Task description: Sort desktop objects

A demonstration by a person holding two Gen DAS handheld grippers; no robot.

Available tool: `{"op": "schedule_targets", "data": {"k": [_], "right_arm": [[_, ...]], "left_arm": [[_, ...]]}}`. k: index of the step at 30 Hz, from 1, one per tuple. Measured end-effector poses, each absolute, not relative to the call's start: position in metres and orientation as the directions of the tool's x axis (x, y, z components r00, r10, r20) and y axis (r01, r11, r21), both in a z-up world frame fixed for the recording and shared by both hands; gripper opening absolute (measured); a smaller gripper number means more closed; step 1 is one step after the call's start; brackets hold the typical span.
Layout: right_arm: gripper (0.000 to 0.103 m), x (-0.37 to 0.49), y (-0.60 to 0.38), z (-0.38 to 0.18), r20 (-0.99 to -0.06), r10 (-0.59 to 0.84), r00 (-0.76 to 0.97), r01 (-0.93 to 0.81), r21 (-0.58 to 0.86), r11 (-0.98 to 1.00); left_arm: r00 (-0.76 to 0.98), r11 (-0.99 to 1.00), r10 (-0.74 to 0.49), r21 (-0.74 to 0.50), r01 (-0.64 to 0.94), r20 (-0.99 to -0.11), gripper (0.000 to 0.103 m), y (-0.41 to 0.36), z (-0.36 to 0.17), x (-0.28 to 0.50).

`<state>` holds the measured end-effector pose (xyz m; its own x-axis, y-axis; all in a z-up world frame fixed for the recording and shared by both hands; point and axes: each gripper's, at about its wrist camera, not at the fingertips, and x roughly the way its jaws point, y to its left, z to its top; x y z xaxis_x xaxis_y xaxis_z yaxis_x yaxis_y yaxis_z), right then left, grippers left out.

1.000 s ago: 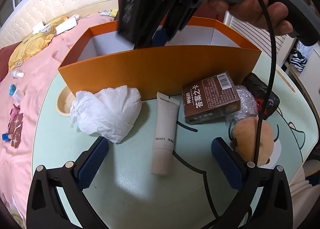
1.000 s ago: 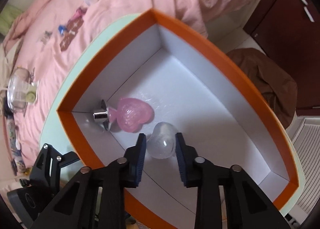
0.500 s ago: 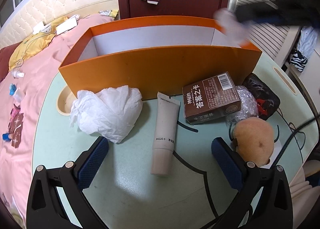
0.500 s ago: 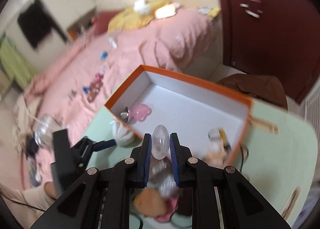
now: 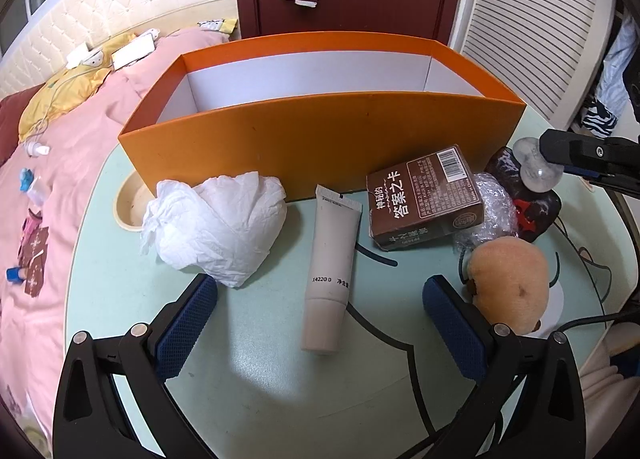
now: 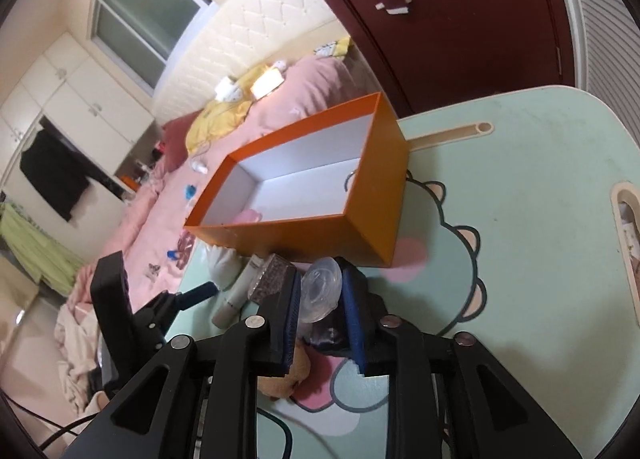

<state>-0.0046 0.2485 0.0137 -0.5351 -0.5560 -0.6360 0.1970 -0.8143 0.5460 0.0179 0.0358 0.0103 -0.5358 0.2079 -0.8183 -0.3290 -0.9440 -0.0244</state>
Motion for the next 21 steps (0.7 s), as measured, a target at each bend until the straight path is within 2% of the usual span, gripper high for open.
{"op": "schedule_targets", "data": {"k": [1,3,6,7,10,13,14,16,17,18,21], "right_arm": [[0.027,-0.004,0.248,0.014,-0.639,-0.553,-0.535,0.202,0.539,-0.818],[0.038,-0.002,0.247,0.018,-0.628,-0.551,-0.551,0.216,0.53,-0.82],[0.066,0.004,0.261,0.029,-0.582,-0.53,-0.617,0.214,0.524,-0.824],[0.078,0.005,0.266,0.031,-0.58,-0.514,-0.632,0.198,0.52,-0.831],[0.08,0.001,0.272,0.026,-0.627,-0.46,-0.629,0.157,0.477,-0.865],[0.08,-0.003,0.266,0.012,-0.708,-0.37,-0.601,0.121,0.377,-0.918],[0.08,-0.004,0.264,0.007,-0.73,-0.346,-0.59,0.11,0.352,-0.93],[0.08,-0.005,0.263,-0.002,-0.753,-0.338,-0.565,0.079,0.358,-0.93],[0.08,-0.004,0.264,-0.006,-0.755,-0.328,-0.567,0.046,0.369,-0.928],[0.08,-0.004,0.264,-0.01,-0.76,-0.317,-0.568,0.012,0.378,-0.926],[0.08,-0.002,0.269,-0.015,-0.771,-0.325,-0.547,-0.015,0.398,-0.917]], "left_arm": [[-0.54,-0.946,0.211,-0.031,-0.322,-0.815,0.103,0.032,0.012,0.016],[-0.568,-0.951,0.222,-0.047,-0.305,-0.793,0.103,0.023,0.021,0.013],[-0.616,-0.952,0.242,-0.059,-0.302,-0.749,0.103,0.014,0.05,0.018],[-0.628,-0.951,0.249,-0.062,-0.304,-0.737,0.103,0.011,0.062,0.017],[-0.616,-0.941,0.281,-0.084,-0.329,-0.736,0.103,0.002,0.094,0.001],[-0.557,-0.926,0.299,-0.093,-0.366,-0.775,0.1,-0.002,0.12,-0.039],[-0.523,-0.918,0.304,-0.098,-0.384,-0.796,0.095,-0.001,0.125,-0.055],[-0.424,-0.894,0.311,-0.111,-0.433,-0.85,0.055,0.006,0.126,-0.087],[-0.354,-0.879,0.305,-0.117,-0.463,-0.884,0.046,0.012,0.122,-0.105],[-0.289,-0.865,0.283,-0.113,-0.489,-0.915,0.039,0.018,0.116,-0.119],[-0.143,-0.835,0.13,-0.031,-0.549,-0.981,0.038,0.039,0.087,-0.146]]}}
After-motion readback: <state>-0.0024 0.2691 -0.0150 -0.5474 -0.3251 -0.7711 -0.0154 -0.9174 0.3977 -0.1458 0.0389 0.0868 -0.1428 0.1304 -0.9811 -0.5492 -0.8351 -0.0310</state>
